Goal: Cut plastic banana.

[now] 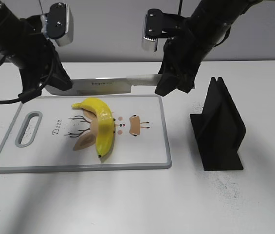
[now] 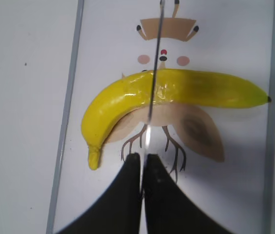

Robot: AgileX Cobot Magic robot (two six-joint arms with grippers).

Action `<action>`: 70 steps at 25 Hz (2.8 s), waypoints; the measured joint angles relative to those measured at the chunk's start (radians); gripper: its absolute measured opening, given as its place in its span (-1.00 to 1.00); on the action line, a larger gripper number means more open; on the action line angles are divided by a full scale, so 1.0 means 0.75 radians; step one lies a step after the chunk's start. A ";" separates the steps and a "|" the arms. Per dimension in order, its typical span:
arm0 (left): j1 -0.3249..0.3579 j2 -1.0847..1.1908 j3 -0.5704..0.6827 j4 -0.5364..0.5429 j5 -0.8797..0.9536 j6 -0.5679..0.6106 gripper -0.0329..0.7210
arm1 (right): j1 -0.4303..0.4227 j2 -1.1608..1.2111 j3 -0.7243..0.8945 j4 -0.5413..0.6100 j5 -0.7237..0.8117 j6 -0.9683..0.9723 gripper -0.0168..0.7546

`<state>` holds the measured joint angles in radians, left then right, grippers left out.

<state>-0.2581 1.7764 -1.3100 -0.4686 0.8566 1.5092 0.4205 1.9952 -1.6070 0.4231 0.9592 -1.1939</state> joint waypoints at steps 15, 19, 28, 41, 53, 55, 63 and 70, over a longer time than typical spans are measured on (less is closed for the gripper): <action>0.002 0.356 -0.037 -0.034 -0.070 0.000 -0.91 | -0.005 0.312 -0.038 -0.042 -0.049 0.004 -0.50; 0.002 0.321 -0.030 -0.033 -0.074 -0.008 -0.91 | -0.003 0.308 -0.094 -0.052 0.032 0.016 -0.50; 0.000 0.047 -0.013 -0.025 0.052 -0.019 -0.91 | -0.001 0.162 -0.280 -0.067 0.301 0.041 -0.50; 0.002 -0.106 -0.012 -0.032 0.035 -0.035 -0.85 | -0.001 0.111 -0.421 -0.077 0.359 0.035 -0.48; 0.006 -0.107 -0.010 -0.142 -0.047 -0.063 0.87 | -0.007 0.111 -0.425 -0.178 0.354 0.081 -0.54; 0.006 -0.110 -0.010 -0.143 -0.072 -0.077 0.87 | -0.007 0.111 -0.425 -0.182 0.354 0.085 -0.54; 0.019 -0.219 -0.049 -0.107 -0.210 -0.388 0.82 | -0.007 0.095 -0.425 -0.188 0.353 0.269 -0.54; 0.231 -0.329 -0.050 0.161 0.016 -1.270 0.72 | -0.007 0.010 -0.454 -0.193 0.354 0.884 -0.54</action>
<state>-0.0846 1.5298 -1.3473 -0.3477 0.8687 0.5570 0.4153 2.0030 -1.9475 0.2785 1.2248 -0.5306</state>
